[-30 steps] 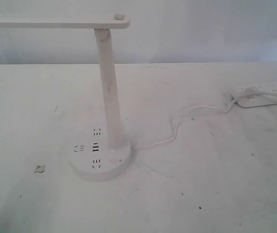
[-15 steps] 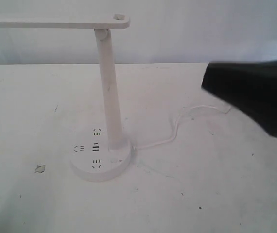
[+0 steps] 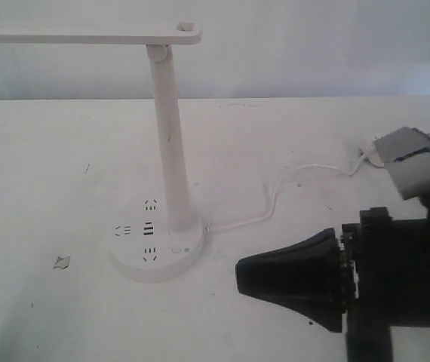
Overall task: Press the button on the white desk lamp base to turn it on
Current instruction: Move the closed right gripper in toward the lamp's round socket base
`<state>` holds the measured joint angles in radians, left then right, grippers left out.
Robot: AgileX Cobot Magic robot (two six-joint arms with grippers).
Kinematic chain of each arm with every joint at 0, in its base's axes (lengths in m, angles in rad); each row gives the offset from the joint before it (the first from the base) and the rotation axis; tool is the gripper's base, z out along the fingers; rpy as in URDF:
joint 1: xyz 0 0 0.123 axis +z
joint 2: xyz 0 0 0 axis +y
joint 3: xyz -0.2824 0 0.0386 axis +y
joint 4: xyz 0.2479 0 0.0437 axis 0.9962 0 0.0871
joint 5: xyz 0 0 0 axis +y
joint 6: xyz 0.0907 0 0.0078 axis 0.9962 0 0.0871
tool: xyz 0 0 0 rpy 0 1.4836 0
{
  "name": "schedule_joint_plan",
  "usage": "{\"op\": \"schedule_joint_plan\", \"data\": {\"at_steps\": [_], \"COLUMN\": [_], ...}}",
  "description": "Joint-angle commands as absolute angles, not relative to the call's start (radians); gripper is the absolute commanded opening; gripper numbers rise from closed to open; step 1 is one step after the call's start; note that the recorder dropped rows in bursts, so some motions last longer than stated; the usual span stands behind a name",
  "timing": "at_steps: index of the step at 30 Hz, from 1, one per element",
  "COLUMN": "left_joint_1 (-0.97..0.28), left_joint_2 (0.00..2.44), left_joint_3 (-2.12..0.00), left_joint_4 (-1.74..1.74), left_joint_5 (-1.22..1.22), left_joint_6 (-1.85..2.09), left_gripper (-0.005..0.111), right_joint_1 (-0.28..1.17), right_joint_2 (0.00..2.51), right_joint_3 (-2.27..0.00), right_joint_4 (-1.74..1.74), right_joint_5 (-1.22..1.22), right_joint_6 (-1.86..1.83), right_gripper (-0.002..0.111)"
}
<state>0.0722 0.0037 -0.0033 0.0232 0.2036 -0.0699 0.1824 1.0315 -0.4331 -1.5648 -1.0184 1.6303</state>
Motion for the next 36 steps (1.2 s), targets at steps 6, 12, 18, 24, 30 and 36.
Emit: {"op": "schedule_joint_plan", "data": {"at_steps": [6,12,18,24,30,36], "left_joint_1": [0.067,0.067,0.067,0.067,0.067,0.067], "left_joint_2": [0.0,0.0,0.0,0.0,0.0,0.0], "left_joint_3": [0.0,0.0,0.0,0.0,0.0,0.0], "left_joint_4": [0.022,0.022,0.022,0.022,0.022,0.022], "left_joint_5": [0.202,0.202,0.202,0.202,0.202,0.202], "left_joint_6": [-0.07,-0.07,-0.07,-0.07,-0.07,-0.07], "left_gripper": [0.0,0.0,0.0,0.0,0.0,0.0], "right_joint_1": [0.413,0.506,0.58,0.623,0.627,0.627], "right_joint_2": [1.111,1.234,1.364,1.454,1.53,1.624], "right_joint_3": [-0.428,-0.428,-0.43,-0.443,-0.502,-0.558], "right_joint_4": [-1.394,-1.215,-1.001,-0.8,-0.673,-0.669], "right_joint_5": [-0.746,-0.71,-0.712,-0.721,-0.739,-0.737], "right_joint_6": [1.502,1.378,1.182,0.993,0.971,0.962], "right_gripper": [0.0,0.0,0.0,0.0,0.0,0.0]}}
